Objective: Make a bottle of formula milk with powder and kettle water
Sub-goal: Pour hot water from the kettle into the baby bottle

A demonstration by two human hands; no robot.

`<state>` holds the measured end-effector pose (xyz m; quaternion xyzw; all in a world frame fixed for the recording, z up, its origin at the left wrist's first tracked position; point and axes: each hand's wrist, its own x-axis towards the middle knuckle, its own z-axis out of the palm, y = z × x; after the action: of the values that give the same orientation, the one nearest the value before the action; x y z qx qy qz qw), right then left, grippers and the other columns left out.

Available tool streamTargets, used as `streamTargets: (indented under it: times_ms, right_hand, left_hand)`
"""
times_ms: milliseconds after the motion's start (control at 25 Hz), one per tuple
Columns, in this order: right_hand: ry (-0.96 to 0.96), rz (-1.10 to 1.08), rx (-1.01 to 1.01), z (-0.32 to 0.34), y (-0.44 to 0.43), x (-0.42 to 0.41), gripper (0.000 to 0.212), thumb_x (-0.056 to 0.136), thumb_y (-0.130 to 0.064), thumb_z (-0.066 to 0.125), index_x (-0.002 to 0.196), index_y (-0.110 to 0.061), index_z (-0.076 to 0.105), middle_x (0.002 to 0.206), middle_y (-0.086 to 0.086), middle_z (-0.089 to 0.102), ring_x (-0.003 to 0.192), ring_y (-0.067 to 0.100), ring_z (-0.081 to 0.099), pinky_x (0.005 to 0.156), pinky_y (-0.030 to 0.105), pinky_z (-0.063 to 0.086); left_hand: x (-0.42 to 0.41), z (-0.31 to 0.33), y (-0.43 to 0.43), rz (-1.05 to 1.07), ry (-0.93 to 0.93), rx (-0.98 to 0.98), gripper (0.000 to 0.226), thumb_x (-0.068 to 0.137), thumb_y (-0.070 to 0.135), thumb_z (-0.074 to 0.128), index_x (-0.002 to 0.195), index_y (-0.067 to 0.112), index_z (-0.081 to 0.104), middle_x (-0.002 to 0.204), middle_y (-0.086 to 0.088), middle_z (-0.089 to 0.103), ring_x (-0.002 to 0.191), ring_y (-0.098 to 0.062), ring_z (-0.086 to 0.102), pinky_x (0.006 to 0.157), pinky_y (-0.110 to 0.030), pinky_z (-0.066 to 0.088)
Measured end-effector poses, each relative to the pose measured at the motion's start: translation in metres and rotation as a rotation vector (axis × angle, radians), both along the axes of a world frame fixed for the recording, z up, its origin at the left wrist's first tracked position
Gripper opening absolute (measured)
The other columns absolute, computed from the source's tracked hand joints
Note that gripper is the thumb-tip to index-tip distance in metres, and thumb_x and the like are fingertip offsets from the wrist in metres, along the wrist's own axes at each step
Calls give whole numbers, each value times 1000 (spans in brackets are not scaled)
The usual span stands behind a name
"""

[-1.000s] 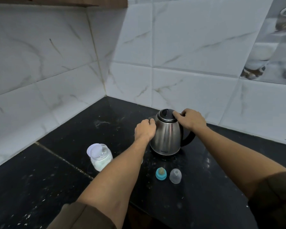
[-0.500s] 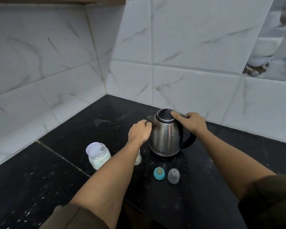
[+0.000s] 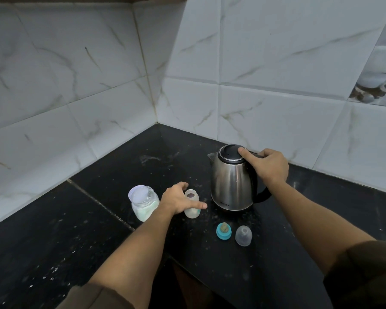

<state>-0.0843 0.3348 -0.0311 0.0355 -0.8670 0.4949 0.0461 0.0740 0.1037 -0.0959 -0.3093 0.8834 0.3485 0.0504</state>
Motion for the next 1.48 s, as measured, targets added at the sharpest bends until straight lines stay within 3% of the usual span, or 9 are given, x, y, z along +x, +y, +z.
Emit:
streamTargets:
  times_ms: [160,360,480,600,920,1080,1480]
  right_hand:
    - [20,22,39,9,-7,-1,75,51,-93,70,62,-19,64,59,-9,67,69,15,68,62,31,49]
    - [141,137,169,36,-28,1,72,51,-90,68,57,-19,64,55,-8,66,62,13,66,55,28,47]
    - [222,190,251,52,-43,3,73,50,-92,67,55,-19,64,53,-8,65,59,12,64,52,27,44]
    - [358,247,426,67,-60,8,79,53,-93,63,59,-15,66,53,-3,65,58,15,62,54,31,51]
    - [499,331,664,97,-88,17,67,62,-88,60,62,-21,65,62,-5,65,68,20,61,55,28,37]
    - [532,349,715,105,-97,21,66,64,-84,63,57,-18,58,59,-2,62,62,21,60,51,27,31]
    - [555,387,816,110,-119,26,66,63,-80,64,52,-17,50,53,0,55,54,22,54,51,27,34]
  left_hand:
    - [6,-20,-3,18,26,78,65,65,34,97,122,25,67,111,7,73,110,-19,68,102,-41,54]
    - [-5,-10,-6,85,99,-16,44,70,37,90,109,29,73,102,5,74,100,-19,67,92,-36,53]
    - [-17,6,-13,118,141,-105,42,69,41,87,107,29,72,99,5,73,94,-19,64,82,-31,47]
    - [-22,17,-19,125,161,-149,39,68,41,85,103,30,72,94,5,71,92,-20,65,76,-29,45]
    - [-19,27,-27,103,177,-180,36,69,36,84,102,29,71,94,3,73,90,-20,66,77,-30,50]
    - [-19,31,-33,69,151,-196,39,70,34,86,107,27,73,98,2,74,93,-20,68,79,-31,51]
    - [-25,28,-42,13,115,-198,46,69,35,89,112,27,76,101,0,75,98,-22,69,85,-33,55]
